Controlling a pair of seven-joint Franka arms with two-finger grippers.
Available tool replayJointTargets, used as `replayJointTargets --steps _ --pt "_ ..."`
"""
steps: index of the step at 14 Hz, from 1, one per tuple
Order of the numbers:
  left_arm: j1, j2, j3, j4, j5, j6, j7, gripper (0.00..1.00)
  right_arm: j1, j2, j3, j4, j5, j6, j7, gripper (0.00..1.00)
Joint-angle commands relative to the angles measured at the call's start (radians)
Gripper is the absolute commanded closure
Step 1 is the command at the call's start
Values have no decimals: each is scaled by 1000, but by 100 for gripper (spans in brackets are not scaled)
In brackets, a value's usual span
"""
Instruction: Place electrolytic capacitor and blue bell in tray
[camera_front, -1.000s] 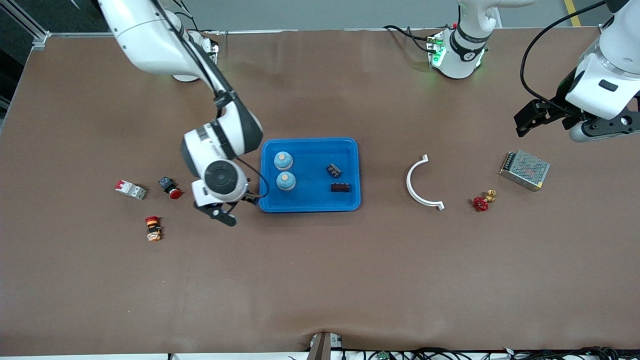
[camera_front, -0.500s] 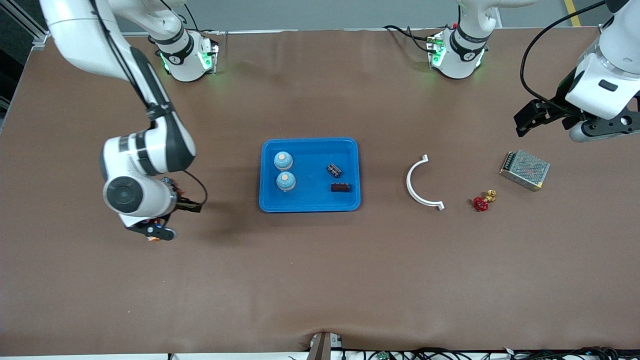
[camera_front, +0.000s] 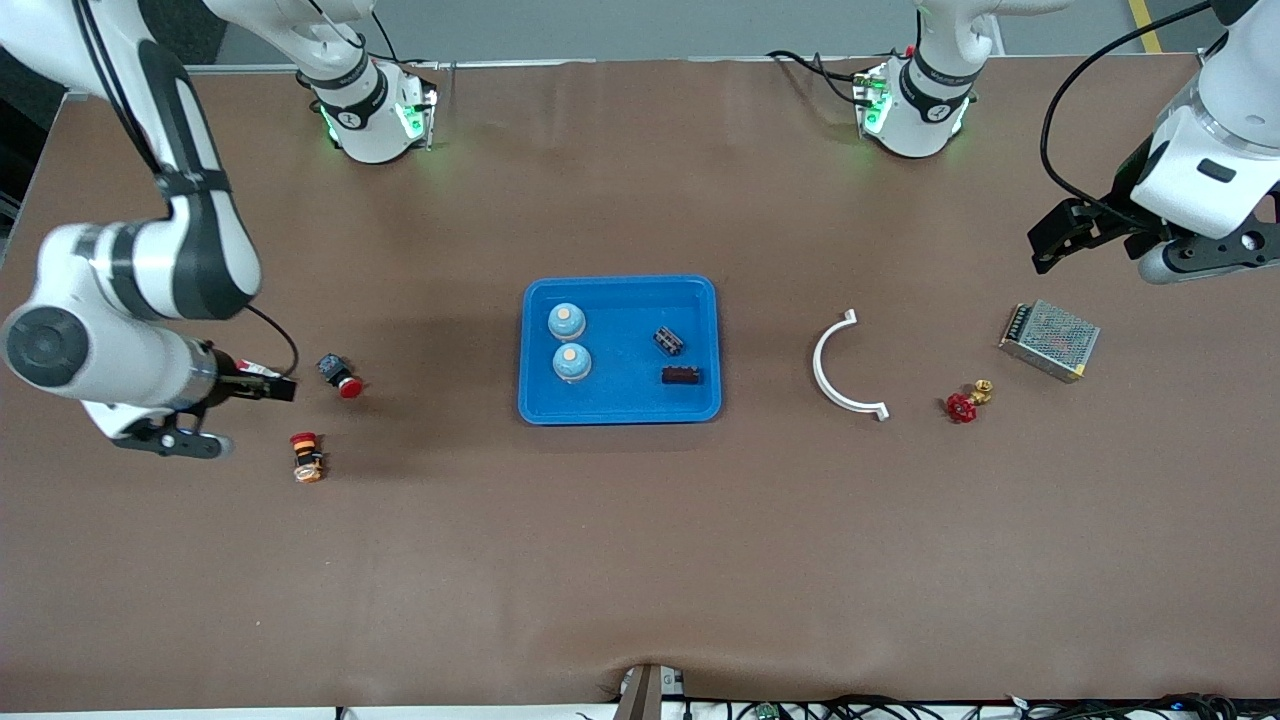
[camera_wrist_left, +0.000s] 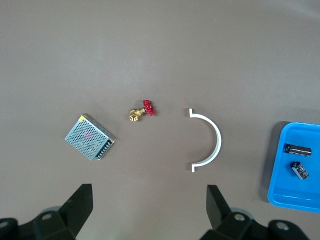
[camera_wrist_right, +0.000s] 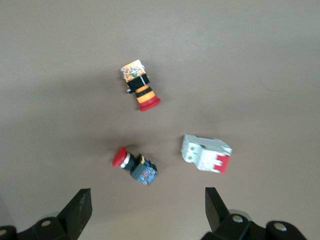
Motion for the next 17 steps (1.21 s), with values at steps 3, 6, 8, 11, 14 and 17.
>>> replayJointTargets --steps 3,6,8,11,14,17 --pt "2 -21 0 -9 -14 -10 15 0 -12 -210 22 -40 -2 -98 1 0" --pt "2 -21 0 -9 -14 -10 15 0 -20 -265 22 32 2 -202 -7 0" --pt "2 -22 0 -9 -14 -10 15 0 -27 -267 22 87 5 -253 -23 0" --pt "2 -22 0 -9 -14 -10 15 0 -56 -258 19 189 5 -323 -106 0" --pt "2 -22 0 -9 -14 -12 15 0 -79 -261 17 224 31 -383 -109 0" --pt "3 -22 0 -9 -14 -12 15 0 -99 -265 -4 220 73 -383 -112 0"
